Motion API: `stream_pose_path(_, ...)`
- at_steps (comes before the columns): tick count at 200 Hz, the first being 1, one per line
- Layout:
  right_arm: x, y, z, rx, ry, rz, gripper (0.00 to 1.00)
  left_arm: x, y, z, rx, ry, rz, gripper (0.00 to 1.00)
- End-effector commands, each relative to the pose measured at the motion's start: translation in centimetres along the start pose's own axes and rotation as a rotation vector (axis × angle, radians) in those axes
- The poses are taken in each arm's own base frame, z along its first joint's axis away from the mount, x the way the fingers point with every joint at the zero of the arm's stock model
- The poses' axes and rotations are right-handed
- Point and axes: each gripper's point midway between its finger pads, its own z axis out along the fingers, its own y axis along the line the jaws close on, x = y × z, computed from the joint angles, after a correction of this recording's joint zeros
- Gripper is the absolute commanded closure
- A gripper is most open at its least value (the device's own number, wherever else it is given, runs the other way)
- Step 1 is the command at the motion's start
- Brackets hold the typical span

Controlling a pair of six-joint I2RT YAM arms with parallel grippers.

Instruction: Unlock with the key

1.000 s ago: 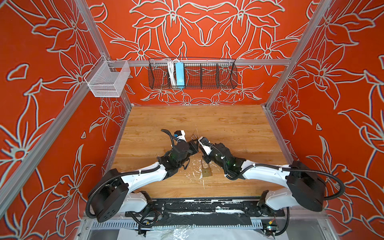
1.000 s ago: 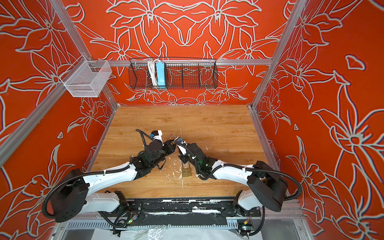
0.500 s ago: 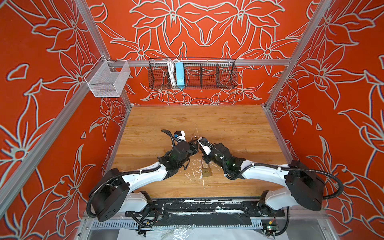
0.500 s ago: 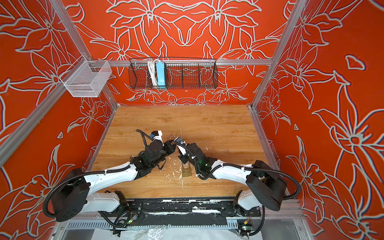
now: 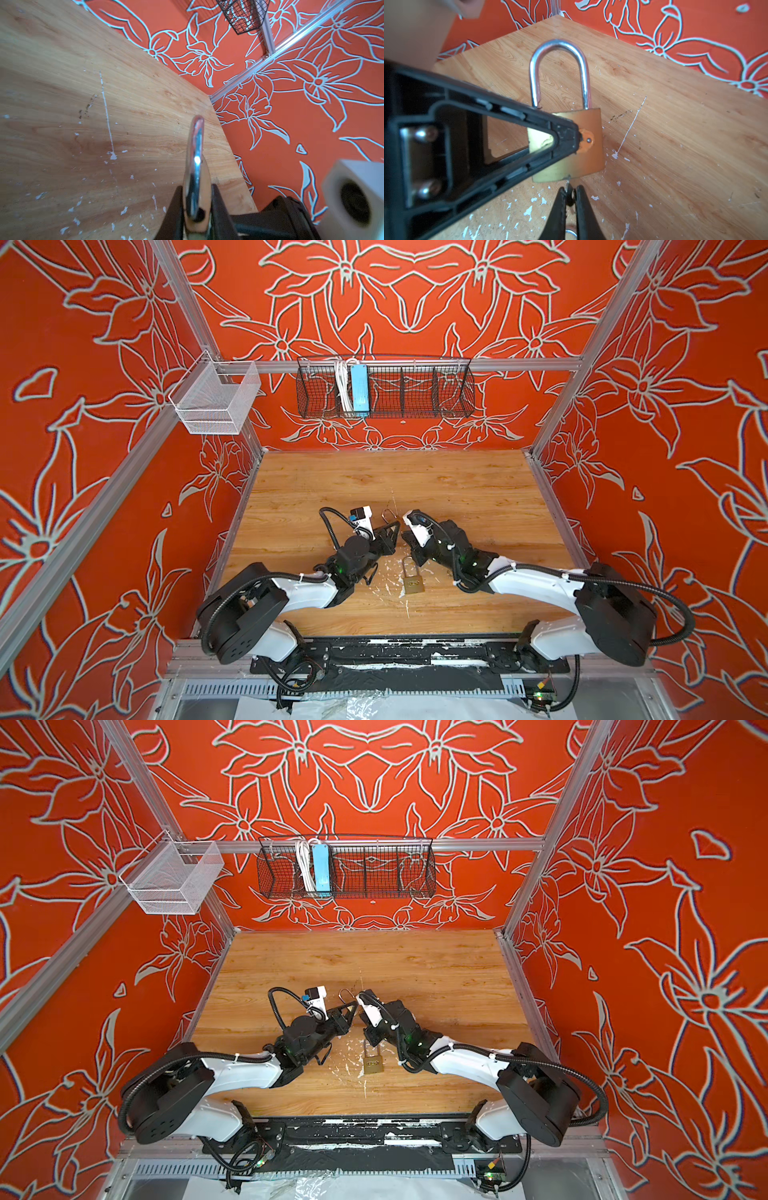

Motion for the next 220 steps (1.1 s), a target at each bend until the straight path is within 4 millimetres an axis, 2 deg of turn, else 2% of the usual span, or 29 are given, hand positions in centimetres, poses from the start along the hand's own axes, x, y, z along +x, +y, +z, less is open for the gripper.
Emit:
stream_pose_path(1, -2.9, -0.6, -1.2, -0.016, -0.103, 0.073, 0.88, -1.0, -3.4, -0.4, 0.179, -0.05, 0.062, 1.0)
stream_pose_path(26, -2.6, -1.1, -1.4, 0.016, -0.094, 0.055, 0.86, -1.2, -2.6, -0.4, 0.159, -0.072, 0.077, 1.0)
stream_pose_path(34, -2.5, -1.6, -1.4, 0.046, -0.093, 0.056, 0.76, -1.2, -2.5, -0.3, 0.151, -0.071, 0.089, 1.0)
stream_pose_path(43, -2.3, -2.1, -1.4, 0.074, -0.087, 0.047, 0.61, -1.3, -2.2, -0.3, 0.139, -0.074, 0.1, 1.0)
stream_pose_path(60, -2.1, -3.1, -1.8, 0.129, -0.096, 0.043, 0.44, -1.9, -1.6, -0.3, 0.107, -0.094, 0.126, 1.0)
stream_pose_path(79, -2.3, -4.4, -2.8, 0.204, -0.13, 0.057, 0.34, -1.8, -1.7, -0.1, 0.14, -0.047, 0.226, 1.0)
stream_pose_path(99, -2.8, -5.7, -4.3, 0.249, -0.192, 0.103, 0.26, 0.3, -2.8, 0.2, 0.222, 0.086, 0.425, 1.0)
stream_pose_path(111, -3.0, -5.7, -5.0, 0.218, -0.231, 0.131, 0.23, 1.4, -2.8, 0.4, 0.231, 0.165, 0.506, 1.0)
stream_pose_path(140, -3.8, -5.6, -6.0, 0.104, -0.289, 0.182, 0.19, 1.9, -3.3, -0.4, 0.27, 0.198, 0.612, 1.0)
stream_pose_path(175, -4.6, -2.3, -6.0, -0.109, -0.305, 0.144, 0.18, 2.5, -4.3, -1.7, 0.363, 0.234, 0.682, 1.0)
stream_pose_path(220, -4.7, 0.0, -5.4, -0.254, -0.293, 0.125, 0.17, 3.1, -5.5, -2.6, 0.469, 0.276, 0.69, 1.0)
